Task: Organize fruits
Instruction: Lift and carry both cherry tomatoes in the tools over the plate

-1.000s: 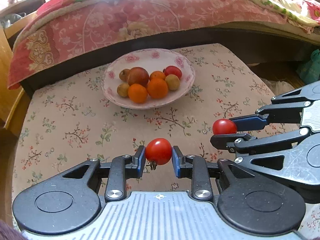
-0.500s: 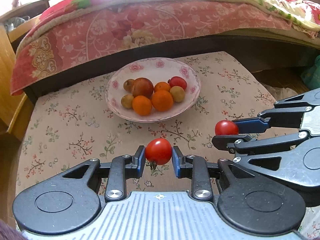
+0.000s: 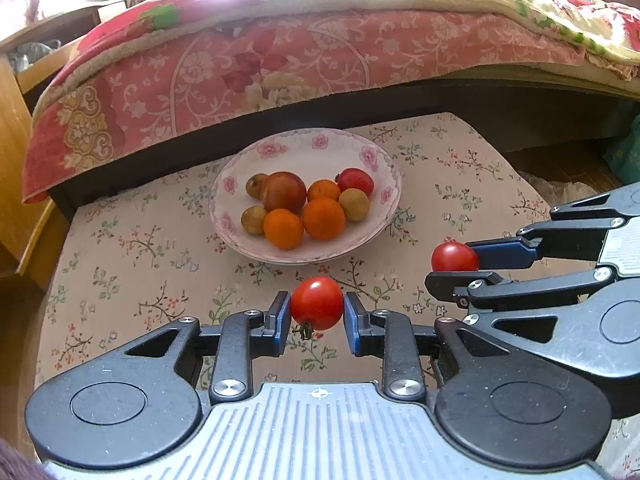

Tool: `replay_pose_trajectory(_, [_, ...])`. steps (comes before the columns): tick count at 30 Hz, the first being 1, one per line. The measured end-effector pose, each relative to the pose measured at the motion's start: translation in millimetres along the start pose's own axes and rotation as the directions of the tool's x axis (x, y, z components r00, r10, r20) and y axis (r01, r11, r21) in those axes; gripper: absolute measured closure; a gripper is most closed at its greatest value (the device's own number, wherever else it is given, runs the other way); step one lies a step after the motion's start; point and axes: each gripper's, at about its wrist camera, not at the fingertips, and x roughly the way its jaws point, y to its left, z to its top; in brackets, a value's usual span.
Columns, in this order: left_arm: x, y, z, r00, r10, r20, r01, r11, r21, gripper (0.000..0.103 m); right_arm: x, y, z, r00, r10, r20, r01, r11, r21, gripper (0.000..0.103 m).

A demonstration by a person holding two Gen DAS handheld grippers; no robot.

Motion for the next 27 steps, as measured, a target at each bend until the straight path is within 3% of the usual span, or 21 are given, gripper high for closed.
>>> replay_pose_trajectory(27, [3.2, 6.0, 15.2, 0.999, 0.02, 0.041, -0.019, 1.0, -0.008, 0.068, 1.3, -2.8, 16.1, 1.0, -0.006, 0.031, 0.006, 1.0, 0.013, 0.072])
